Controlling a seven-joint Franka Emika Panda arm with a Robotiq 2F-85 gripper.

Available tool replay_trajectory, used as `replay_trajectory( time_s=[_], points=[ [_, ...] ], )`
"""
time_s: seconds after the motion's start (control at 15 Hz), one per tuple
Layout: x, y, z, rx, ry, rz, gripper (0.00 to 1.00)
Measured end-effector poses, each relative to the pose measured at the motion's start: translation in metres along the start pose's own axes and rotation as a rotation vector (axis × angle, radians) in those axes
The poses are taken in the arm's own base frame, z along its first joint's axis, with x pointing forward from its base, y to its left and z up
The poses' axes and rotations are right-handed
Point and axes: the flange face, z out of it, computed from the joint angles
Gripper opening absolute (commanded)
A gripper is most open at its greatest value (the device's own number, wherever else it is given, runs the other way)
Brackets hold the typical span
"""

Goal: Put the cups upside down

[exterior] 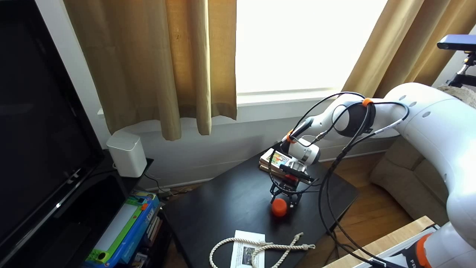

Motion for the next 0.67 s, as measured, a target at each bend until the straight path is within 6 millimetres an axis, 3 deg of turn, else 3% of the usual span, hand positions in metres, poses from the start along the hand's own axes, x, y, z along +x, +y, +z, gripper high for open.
replay_trajectory(
  time_s=[0.27,0.33,0.67],
  points=[
    [0.001,0.001,-0.002,0.004,0.015,-0.004,0.55],
    [0.002,0.002,-0.003,0.005,0.023,-0.003,0.95],
    [0.012,0.006,-0.009,0.017,0.089,0.001,1.00]
  ],
)
